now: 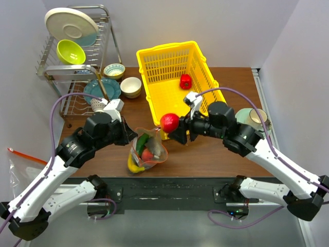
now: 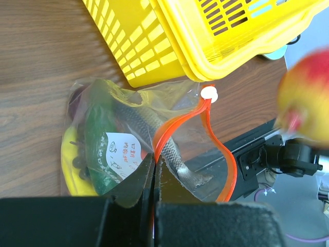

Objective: Place the food in the zip-top bag and seal the zipper
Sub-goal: Place the fake fruit in the zipper food storage bag, then adjust the zipper food storage bag at the center of the board.

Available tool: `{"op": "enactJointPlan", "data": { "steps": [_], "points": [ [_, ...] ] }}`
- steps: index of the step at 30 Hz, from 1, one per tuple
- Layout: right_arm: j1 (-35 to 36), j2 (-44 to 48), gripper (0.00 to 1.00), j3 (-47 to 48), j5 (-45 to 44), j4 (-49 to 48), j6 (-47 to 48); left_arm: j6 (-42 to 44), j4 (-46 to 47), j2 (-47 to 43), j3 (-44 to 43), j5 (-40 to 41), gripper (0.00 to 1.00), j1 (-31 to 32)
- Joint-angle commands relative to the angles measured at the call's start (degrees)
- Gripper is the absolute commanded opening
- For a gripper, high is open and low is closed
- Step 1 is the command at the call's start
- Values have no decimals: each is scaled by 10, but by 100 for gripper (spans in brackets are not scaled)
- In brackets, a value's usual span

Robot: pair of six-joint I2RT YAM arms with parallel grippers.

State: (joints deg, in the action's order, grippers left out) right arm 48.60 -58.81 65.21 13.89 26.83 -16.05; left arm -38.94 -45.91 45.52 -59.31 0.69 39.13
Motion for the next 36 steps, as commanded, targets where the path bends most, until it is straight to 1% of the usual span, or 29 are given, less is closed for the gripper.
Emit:
{"op": "enactJointPlan", "data": {
  "steps": [1, 4, 10, 14, 15, 16, 18, 19, 20, 23, 25, 26, 27, 29, 30, 32, 35, 36],
  "points": [
    [62, -9, 46, -22, 33, 8, -23, -7, 28, 1, -3, 5, 0, 0],
    [105, -27, 46, -21, -4, 2, -30, -11, 29, -1, -2, 6, 0, 0],
    [165, -82, 46, 11, -91, 14, -48, -19, 31, -4, -2, -2, 0, 1],
    [181, -132, 52, 52, -132, 30, -57, -23, 32, -8, 0, -4, 0, 0],
    [181, -140, 66, 57, -138, 37, -64, -23, 35, -10, 1, -4, 0, 1],
    [182, -146, 78, 65, -149, 45, -67, -24, 35, -10, 2, -4, 0, 1],
    [183, -156, 97, 86, -164, 67, -74, -25, 35, -13, 5, -3, 0, 0],
    [184, -155, 99, 89, -169, 68, -77, -26, 37, -15, 7, -4, 0, 1],
    [185, -150, 98, 88, -171, 68, -79, -27, 37, -16, 8, -16, 0, 1],
    [184, -130, 98, 90, -188, 79, -84, -28, 36, -22, 9, -13, 0, 0],
    [184, -118, 96, 96, -221, 99, -89, -28, 34, -24, 10, -13, 0, 1],
    [183, -115, 94, 105, -232, 111, -91, -28, 34, -26, 10, -11, 0, 1],
    [184, -114, 88, 111, -243, 138, -95, -28, 33, -27, 10, -10, 0, 0],
    [183, -113, 82, 117, -263, 171, -100, -27, 32, -27, 11, -10, 0, 0],
    [184, -112, 78, 116, -266, 179, -107, -27, 31, -29, 11, -9, 0, 0],
    [184, -111, 74, 104, -275, 190, -113, -26, 31, -30, 11, -10, 0, 0],
    [183, -112, 69, 76, -271, 181, -122, -25, 30, -33, 9, -10, 0, 1],
    [184, -114, 65, 70, -266, 176, -126, -25, 29, -32, 9, -9, 0, 0]
  ]
}}
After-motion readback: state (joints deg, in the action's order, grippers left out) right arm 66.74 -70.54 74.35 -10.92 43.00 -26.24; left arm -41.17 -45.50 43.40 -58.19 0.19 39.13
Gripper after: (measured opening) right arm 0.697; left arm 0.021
